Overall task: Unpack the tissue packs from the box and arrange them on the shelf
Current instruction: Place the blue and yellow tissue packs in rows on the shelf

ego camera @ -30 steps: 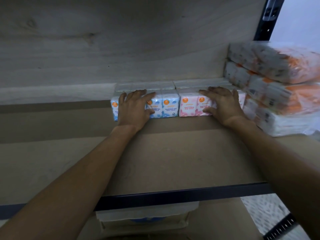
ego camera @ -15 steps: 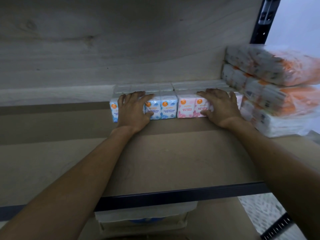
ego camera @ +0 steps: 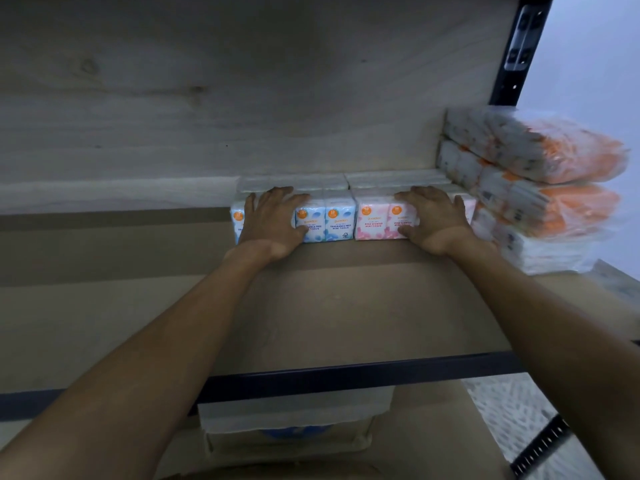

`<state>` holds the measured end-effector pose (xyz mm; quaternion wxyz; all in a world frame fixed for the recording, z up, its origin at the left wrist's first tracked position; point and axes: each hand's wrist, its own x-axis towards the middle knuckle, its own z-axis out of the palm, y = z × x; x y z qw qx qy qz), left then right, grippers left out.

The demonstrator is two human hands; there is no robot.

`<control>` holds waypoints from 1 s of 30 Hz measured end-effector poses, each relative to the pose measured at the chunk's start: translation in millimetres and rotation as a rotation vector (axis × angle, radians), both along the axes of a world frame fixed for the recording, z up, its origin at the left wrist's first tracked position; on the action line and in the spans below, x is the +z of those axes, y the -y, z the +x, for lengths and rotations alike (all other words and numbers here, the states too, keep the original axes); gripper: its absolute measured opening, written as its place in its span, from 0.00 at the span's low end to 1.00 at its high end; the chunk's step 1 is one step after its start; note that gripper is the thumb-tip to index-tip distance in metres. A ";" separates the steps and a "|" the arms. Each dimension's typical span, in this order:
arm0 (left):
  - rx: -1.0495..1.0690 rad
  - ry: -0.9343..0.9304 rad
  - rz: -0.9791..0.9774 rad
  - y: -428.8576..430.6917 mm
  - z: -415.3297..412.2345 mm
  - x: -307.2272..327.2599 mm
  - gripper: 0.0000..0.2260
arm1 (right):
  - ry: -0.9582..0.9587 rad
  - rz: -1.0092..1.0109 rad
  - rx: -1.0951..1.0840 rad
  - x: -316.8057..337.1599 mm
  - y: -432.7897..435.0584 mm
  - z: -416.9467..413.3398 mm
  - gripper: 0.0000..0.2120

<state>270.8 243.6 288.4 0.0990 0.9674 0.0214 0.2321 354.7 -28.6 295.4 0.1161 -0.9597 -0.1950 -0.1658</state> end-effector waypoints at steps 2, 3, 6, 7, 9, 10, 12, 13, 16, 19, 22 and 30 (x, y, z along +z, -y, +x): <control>-0.004 -0.020 -0.009 1.4 -7.6 2.7 0.27 | -0.025 0.012 0.002 1.8 -0.1 -7.5 0.32; -0.012 -0.030 -0.018 1.7 -12.1 3.4 0.26 | -0.033 0.026 0.008 1.4 -0.2 -12.1 0.32; -0.052 -0.038 -0.050 0.3 -31.1 2.8 0.24 | -0.044 0.095 0.060 -1.6 -2.7 -31.9 0.30; -0.066 -0.039 -0.062 -0.4 -39.1 1.8 0.24 | -0.051 0.098 0.084 -2.6 -4.7 -40.9 0.29; -0.072 -0.043 -0.055 -0.4 -57.9 0.1 0.24 | -0.068 0.075 0.116 -4.9 -9.9 -61.1 0.27; -0.065 -0.044 -0.048 0.5 -68.5 -0.1 0.24 | -0.074 0.063 0.123 -6.1 -12.8 -72.1 0.27; -0.053 -0.050 -0.053 2.2 -91.8 0.0 0.23 | -0.086 0.055 0.139 -9.1 -19.1 -96.2 0.25; -0.051 -0.057 -0.054 2.9 -104.3 -0.8 0.23 | -0.102 0.057 0.145 -10.9 -22.7 -109.7 0.24; -0.068 -0.072 -0.075 4.2 -143.2 -8.7 0.23 | -0.157 0.083 0.141 -17.8 -33.7 -153.3 0.21; -0.091 -0.054 -0.121 6.5 -182.8 -20.8 0.22 | -0.150 0.162 0.216 -33.6 -43.4 -195.4 0.18; -0.125 -0.010 -0.175 11.0 -223.4 -33.7 0.21 | -0.106 0.257 0.281 -50.3 -51.8 -234.1 0.16; -0.152 0.085 -0.219 17.2 -328.2 -96.4 0.19 | -0.048 0.294 0.344 -106.0 -68.4 -346.4 0.20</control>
